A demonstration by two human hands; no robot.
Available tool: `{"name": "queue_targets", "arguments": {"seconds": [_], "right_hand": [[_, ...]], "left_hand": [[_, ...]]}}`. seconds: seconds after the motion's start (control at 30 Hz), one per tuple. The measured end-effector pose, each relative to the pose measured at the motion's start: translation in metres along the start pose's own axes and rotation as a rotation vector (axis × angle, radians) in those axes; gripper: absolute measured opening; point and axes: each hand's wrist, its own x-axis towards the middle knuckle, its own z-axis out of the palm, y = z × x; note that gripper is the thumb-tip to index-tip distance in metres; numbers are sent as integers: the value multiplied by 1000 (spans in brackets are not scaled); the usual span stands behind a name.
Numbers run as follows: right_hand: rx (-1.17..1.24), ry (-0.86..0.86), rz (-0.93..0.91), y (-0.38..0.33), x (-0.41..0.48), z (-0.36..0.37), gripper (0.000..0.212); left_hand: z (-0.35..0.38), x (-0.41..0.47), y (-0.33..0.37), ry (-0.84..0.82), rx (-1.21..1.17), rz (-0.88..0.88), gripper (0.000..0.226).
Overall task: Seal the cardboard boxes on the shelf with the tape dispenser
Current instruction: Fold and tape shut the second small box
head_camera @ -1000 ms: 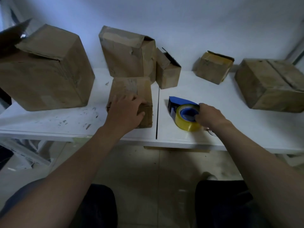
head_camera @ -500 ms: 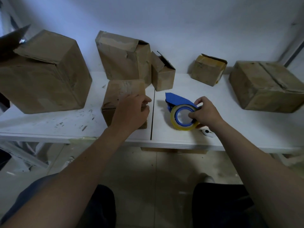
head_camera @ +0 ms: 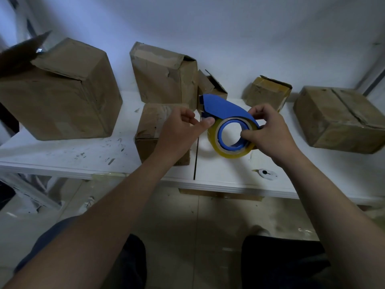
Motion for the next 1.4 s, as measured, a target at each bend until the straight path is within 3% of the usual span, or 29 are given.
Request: {"name": "queue_targets", "arguments": {"seconds": [0.13, 0.27, 0.37, 0.47, 0.57, 0.63, 0.8, 1.1, 1.3, 1.4], "right_hand": [[3, -5, -7, -3, -2, 4, 45], [-7, -5, -8, -2, -2, 5, 45], [0, -1, 0, -4, 0, 5, 47], [4, 4, 0, -7, 0, 7, 52], [-6, 2, -4, -9, 0, 11, 58], [-15, -3, -8, -10, 0, 13, 60], [-35, -18, -47, -12, 1, 17, 61], [-146, -29, -295, -10, -4, 26, 59], [-274, -115, -557, -5, 0, 30, 67], [-273, -159, -599, -2, 3, 34, 74]], "left_hand": [[-4, 0, -6, 21, 63, 83, 32], [-13, 0, -14, 47, 290, 306, 23], [-17, 0, -16, 79, 338, 315, 15], [-20, -3, -12, 40, 212, 138, 14], [-21, -7, -4, -74, -213, -170, 6], [-24, -7, 1, -139, -463, -350, 15], [-36, -5, -2, -100, -754, -542, 16], [-59, -4, -17, -102, -513, -495, 31], [-75, -6, -25, -114, -409, -475, 21], [-81, -5, -30, -74, -279, -425, 8]]}}
